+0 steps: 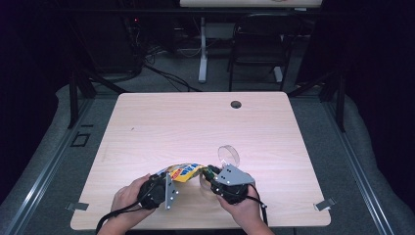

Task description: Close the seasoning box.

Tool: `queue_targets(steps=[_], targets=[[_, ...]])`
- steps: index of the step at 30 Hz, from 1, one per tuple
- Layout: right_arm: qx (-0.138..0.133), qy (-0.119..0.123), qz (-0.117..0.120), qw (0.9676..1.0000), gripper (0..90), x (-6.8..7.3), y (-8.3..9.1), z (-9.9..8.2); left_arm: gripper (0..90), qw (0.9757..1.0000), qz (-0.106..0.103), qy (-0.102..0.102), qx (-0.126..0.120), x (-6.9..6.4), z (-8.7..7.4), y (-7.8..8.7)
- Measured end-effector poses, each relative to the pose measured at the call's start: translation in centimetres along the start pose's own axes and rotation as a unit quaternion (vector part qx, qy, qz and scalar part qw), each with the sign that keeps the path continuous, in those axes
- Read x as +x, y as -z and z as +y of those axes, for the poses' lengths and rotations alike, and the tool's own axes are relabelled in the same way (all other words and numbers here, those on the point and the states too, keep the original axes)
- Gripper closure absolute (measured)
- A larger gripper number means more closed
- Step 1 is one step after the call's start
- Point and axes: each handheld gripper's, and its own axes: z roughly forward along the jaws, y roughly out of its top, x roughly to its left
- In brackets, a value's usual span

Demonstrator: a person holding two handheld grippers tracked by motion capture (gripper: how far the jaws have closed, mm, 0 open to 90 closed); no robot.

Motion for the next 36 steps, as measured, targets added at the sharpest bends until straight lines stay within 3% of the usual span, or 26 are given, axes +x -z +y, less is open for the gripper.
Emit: queue_targets(steps=[2, 9, 11, 15, 20, 22, 27, 32, 34, 35, 36], targets=[[0.0, 0.001, 0.001, 1.0, 71.6, 0.0, 0.0, 0.0, 82.2, 0.9995, -0.013, 0.025, -0.016, 0.0, -0.2, -0.1], [-0.001, 0.002, 0.003, 1.0, 71.2, 0.1, -0.3, 0.1, 82.2, 0.9983, -0.033, 0.046, -0.017, -0.6, -0.9, -0.9], [-0.002, 0.002, 0.002, 1.0, 71.2, 0.1, -0.3, 0.1, 82.5, 0.996, -0.044, 0.073, -0.028, -0.3, -1.1, -1.0], [-0.001, 0.003, 0.003, 1.0, 71.1, 0.2, -0.3, 0.1, 80.9, 0.9936, -0.051, 0.094, -0.036, -0.4, -1.4, -1.2], [0.0, 0.006, 0.005, 1.0, 71.1, 0.3, -0.4, 0.1, 76.6, 0.9933, -0.053, 0.098, -0.034, -0.5, -1.3, -1.3], [-0.002, 0.004, 0.003, 1.0, 71.1, 0.3, -0.4, 0.1, 73.6, 0.9913, -0.062, 0.11, -0.036, -0.4, -1.3, -1.3], [-0.003, 0.004, 0.005, 1.0, 71.0, 0.3, -0.3, 0.1, 77.1, 0.9896, -0.067, 0.122, -0.036, -0.2, -1.3, -1.3], [-0.003, 0.005, 0.005, 1.0, 70.5, 0.3, -0.4, 0.1, 82.5, 0.9855, -0.078, 0.143, -0.045, 0.1, -1.8, -1.4], [-0.002, 0.004, 0.006, 1.0, 69.8, 0.3, -0.4, 0.1, 83.1, 0.9823, -0.087, 0.158, -0.05, 0.3, -2.1, -1.5], [-0.002, 0.004, 0.006, 1.0, 69.8, 0.3, -0.4, 0.1, 83.7, 0.9823, -0.087, 0.158, -0.05, 0.3, -2.1, -1.5], [-0.004, 0.002, 0.007, 1.0, 69.2, 0.3, -0.4, 0.1, 83.9, 0.9798, -0.092, 0.168, -0.056, 0.4, -2.3, -1.7]])
